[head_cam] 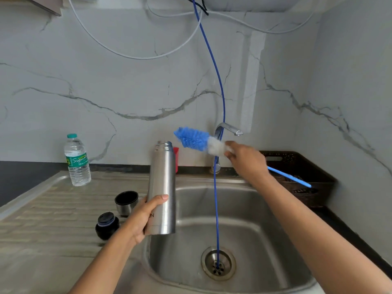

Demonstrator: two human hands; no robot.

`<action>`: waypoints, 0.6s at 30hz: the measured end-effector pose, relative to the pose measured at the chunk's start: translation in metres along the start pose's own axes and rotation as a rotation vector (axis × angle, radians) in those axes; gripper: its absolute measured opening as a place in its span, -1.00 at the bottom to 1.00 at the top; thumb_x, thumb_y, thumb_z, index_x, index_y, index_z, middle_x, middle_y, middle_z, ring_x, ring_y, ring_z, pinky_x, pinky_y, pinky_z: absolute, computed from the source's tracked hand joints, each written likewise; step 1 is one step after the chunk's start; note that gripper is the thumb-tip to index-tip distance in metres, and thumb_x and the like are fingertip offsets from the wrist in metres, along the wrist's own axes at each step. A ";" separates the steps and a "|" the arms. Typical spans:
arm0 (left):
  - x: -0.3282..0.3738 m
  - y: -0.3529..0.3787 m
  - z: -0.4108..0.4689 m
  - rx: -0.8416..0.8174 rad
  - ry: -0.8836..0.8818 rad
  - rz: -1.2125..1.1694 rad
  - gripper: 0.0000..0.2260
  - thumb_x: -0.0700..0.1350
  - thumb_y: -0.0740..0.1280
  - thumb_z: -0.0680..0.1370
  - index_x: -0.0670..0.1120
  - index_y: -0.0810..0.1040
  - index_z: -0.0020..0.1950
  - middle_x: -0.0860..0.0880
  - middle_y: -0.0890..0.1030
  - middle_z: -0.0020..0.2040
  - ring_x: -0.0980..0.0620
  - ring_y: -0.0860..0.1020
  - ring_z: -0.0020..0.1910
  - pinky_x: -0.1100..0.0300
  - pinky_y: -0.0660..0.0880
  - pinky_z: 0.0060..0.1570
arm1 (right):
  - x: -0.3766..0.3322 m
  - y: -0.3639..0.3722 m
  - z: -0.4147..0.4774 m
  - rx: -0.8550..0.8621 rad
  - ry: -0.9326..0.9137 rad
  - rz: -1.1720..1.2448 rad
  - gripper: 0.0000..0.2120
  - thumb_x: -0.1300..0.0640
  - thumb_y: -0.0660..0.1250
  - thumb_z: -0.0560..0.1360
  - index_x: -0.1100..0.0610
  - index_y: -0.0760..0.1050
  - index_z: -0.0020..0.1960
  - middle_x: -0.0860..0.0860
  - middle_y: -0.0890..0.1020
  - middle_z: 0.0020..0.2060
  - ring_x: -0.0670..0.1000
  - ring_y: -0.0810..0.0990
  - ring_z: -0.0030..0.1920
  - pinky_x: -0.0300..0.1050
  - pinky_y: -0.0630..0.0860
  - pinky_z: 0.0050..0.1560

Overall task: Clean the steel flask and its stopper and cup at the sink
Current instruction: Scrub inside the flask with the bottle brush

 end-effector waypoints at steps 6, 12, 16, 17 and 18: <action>0.012 -0.035 0.009 0.087 0.012 -0.116 -0.21 0.15 0.53 0.00 -0.13 0.53 0.17 -0.16 0.66 -0.13 -0.10 0.62 -0.19 0.06 0.57 -0.28 | -0.064 0.035 0.076 -0.161 -0.021 -0.221 -0.71 0.24 0.16 0.57 0.11 0.37 0.28 0.11 0.58 0.05 0.13 0.57 0.05 0.00 0.49 -0.06; 0.011 -0.048 0.015 0.093 -0.010 -0.205 -0.27 0.13 0.53 0.05 -0.15 0.56 0.15 -0.18 0.65 -0.13 -0.11 0.63 -0.20 0.00 0.58 -0.16 | -0.090 0.059 0.107 -0.219 -0.064 -0.382 -0.72 0.30 0.23 0.50 0.12 0.46 0.20 0.06 0.58 0.07 0.09 0.57 0.09 -0.02 0.44 -0.07; 0.011 -0.049 0.017 0.081 -0.005 -0.228 -0.31 0.12 0.53 0.05 -0.15 0.58 0.11 -0.17 0.65 -0.16 -0.08 0.63 -0.23 0.02 0.59 -0.19 | -0.099 0.071 0.116 -0.233 -0.114 -0.439 -0.72 0.31 0.23 0.50 0.13 0.50 0.18 0.06 0.59 0.06 0.09 0.57 0.07 -0.10 0.38 -0.17; 0.010 -0.050 0.017 0.082 -0.007 -0.226 -0.31 0.12 0.53 0.05 -0.15 0.58 0.12 -0.17 0.65 -0.15 -0.09 0.63 -0.22 0.02 0.58 -0.20 | -0.102 0.073 0.118 -0.233 -0.124 -0.453 -0.72 0.31 0.23 0.50 0.14 0.50 0.18 0.06 0.59 0.07 0.10 0.57 0.08 -0.10 0.38 -0.15; 0.010 -0.050 0.018 0.083 -0.009 -0.224 -0.30 0.12 0.53 0.05 -0.15 0.58 0.12 -0.17 0.65 -0.13 -0.10 0.63 -0.21 0.02 0.58 -0.20 | -0.105 0.075 0.118 -0.233 -0.134 -0.464 -0.74 0.31 0.23 0.51 0.15 0.50 0.17 0.06 0.59 0.07 0.10 0.57 0.10 -0.10 0.38 -0.14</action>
Point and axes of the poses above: each hand's wrist, its own z-axis towards the middle knuckle, its own y-axis out of the palm, x = y × z, the point moved 2 cm from there along z, towards the middle knuckle
